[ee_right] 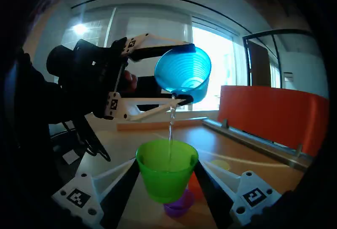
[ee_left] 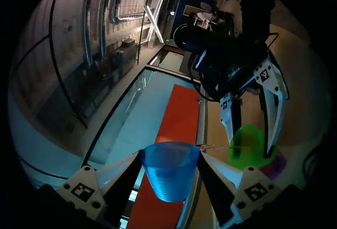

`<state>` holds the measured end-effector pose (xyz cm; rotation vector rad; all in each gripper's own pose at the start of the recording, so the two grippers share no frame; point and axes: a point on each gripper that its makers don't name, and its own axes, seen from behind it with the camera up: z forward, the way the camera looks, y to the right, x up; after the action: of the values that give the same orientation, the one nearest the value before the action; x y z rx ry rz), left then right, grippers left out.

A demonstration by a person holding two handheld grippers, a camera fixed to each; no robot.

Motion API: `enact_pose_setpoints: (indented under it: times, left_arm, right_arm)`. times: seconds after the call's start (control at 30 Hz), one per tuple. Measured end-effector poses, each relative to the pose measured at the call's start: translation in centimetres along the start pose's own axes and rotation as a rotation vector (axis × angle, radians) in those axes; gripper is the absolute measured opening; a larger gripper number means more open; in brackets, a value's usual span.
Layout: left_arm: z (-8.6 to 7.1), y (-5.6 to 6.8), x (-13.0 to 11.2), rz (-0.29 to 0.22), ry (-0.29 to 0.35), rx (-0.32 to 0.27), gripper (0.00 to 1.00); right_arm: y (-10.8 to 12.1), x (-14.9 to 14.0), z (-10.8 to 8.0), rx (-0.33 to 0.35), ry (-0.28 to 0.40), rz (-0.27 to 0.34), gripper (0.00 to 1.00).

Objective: Pour water

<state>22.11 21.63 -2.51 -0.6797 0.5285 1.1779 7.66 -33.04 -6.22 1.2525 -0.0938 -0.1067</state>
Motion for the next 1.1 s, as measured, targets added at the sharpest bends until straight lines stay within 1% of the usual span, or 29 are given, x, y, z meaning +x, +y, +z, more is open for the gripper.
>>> enact_pose_setpoints:
  times: [0.73,1.1]
  left_arm:
    - [0.07,0.59,-0.02,0.046,-0.003,-0.006,0.87]
    - [-0.01,0.43,0.14,0.055,0.000,-0.004,0.87]
  right_arm:
    - [-0.09,0.20,0.01,-0.001,0.000,-0.004,0.90]
    - [-0.06,0.32,-0.14,-0.003,-0.001,-0.008,0.90]
